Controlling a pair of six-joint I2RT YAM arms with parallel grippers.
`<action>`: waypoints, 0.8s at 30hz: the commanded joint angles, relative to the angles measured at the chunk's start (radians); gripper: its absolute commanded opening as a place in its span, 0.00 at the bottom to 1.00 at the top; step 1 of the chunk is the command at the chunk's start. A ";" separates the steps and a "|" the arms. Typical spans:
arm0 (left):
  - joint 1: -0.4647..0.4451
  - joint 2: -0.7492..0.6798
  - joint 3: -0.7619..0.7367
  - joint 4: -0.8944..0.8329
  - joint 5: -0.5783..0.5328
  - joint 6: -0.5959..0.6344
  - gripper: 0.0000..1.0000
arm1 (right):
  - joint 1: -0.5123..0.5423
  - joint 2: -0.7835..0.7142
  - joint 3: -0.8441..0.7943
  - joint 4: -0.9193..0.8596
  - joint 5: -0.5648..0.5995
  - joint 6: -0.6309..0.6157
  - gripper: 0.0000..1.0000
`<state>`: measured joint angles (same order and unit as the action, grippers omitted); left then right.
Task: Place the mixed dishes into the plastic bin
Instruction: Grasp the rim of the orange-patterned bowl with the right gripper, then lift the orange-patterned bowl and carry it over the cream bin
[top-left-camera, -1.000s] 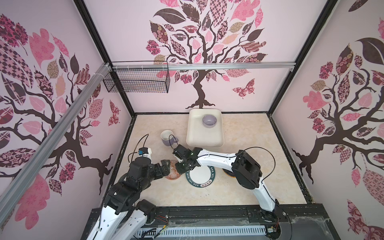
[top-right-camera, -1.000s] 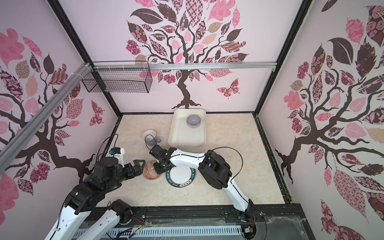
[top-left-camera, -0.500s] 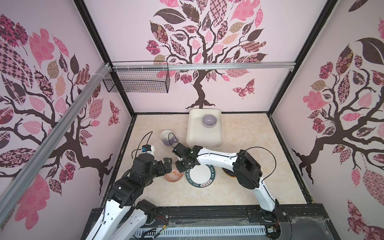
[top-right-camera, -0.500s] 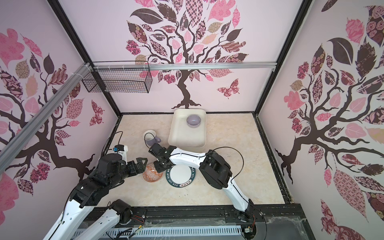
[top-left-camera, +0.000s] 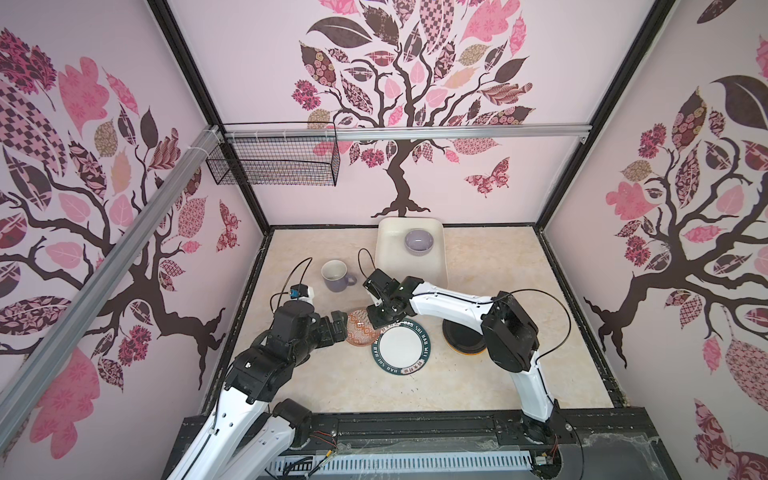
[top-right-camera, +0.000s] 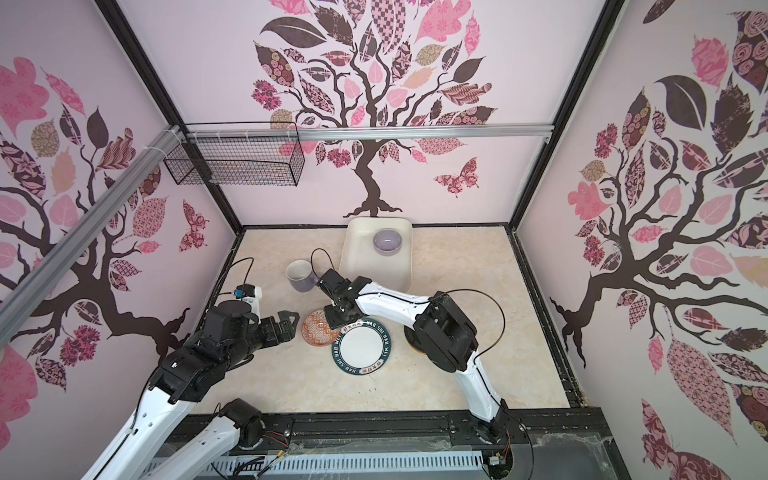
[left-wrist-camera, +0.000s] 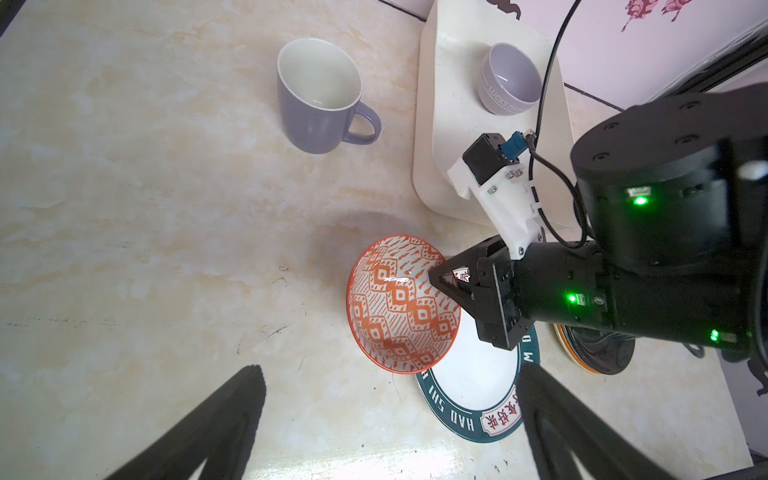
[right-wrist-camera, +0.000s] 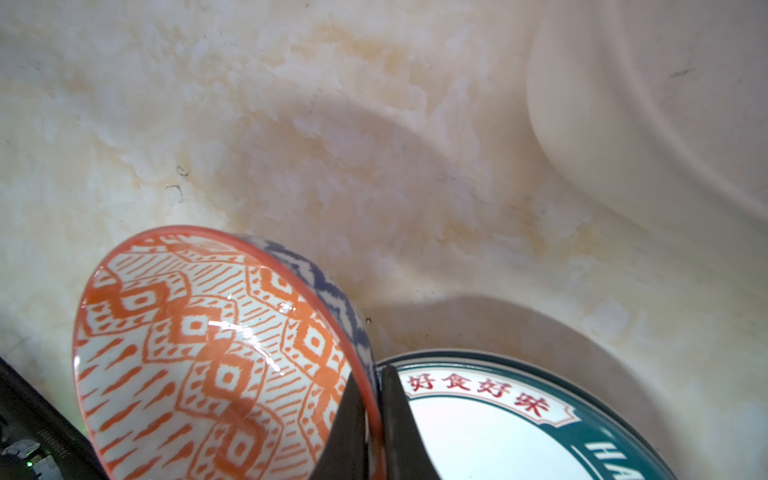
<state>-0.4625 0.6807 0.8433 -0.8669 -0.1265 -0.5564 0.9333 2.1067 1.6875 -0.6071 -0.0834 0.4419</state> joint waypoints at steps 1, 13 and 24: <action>0.003 0.005 0.051 0.022 0.004 0.021 0.98 | -0.012 -0.113 0.014 0.006 -0.024 -0.001 0.03; 0.003 0.142 0.061 0.131 0.067 0.041 0.98 | -0.217 -0.186 0.058 -0.001 0.066 -0.048 0.04; 0.002 0.473 0.189 0.267 0.126 0.069 0.96 | -0.453 -0.049 0.234 0.020 0.066 -0.068 0.03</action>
<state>-0.4625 1.1046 0.9668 -0.6689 -0.0235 -0.5095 0.5026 2.0045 1.8397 -0.6170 -0.0181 0.3847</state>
